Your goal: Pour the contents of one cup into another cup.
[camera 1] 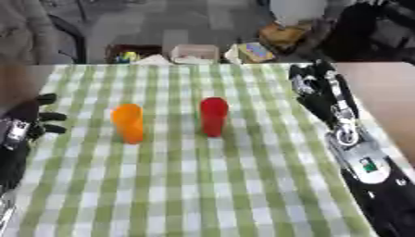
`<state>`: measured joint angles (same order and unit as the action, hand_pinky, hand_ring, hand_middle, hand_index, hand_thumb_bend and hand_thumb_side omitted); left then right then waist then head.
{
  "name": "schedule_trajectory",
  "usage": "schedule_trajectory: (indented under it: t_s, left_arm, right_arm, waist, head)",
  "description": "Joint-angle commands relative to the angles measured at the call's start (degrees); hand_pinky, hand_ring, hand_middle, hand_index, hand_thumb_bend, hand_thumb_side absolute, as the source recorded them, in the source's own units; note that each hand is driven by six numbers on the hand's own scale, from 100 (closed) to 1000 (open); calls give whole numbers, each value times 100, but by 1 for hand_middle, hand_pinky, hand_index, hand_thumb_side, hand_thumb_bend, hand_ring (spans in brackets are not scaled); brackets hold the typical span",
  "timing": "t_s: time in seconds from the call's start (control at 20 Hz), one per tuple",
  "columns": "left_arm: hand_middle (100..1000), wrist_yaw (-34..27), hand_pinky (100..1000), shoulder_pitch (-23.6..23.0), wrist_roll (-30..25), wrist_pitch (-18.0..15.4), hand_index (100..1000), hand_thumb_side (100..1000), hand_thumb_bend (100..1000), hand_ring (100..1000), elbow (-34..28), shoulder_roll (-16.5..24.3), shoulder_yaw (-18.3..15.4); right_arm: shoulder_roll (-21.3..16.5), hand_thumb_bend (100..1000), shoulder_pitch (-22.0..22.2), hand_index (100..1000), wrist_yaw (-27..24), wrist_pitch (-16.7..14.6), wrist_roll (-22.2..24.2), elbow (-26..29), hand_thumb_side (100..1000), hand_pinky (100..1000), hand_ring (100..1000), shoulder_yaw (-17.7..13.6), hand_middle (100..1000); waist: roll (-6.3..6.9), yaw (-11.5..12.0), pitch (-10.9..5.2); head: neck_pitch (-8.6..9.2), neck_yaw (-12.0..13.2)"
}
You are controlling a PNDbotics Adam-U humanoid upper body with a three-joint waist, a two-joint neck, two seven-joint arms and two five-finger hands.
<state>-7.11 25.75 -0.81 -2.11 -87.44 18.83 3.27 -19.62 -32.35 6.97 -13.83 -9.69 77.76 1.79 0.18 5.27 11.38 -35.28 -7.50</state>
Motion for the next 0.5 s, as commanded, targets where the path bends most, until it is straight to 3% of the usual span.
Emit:
schedule_trajectory:
  t_s: [0.05, 0.3, 0.5]
  left_arm:
    - [842, 25, 614, 269, -23, -95, 792, 797, 706, 697, 384, 124, -18]
    - [861, 330, 623, 684, -9, -209, 821, 733, 722, 711, 1110, 50, 106]
    - [877, 622, 646, 1015, -7, -291, 832, 587, 666, 735, 1616, -51, 223]
  right_arm:
    - [-55, 155, -70, 865, -62, -17, 39, 174, 537, 519, 713, -3, 395]
    - [-46, 153, -78, 866, -80, -15, 47, 196, 537, 519, 710, 7, 391]
    - [-19, 153, -89, 865, -81, -15, 70, 194, 537, 519, 709, 29, 389]
  waist:
    - [-10, -12, -101]
    - [-31, -52, -92]
    - [-41, -110, -82]
  head:
    - [64, 39]
    - [70, 79]
    - [74, 110]
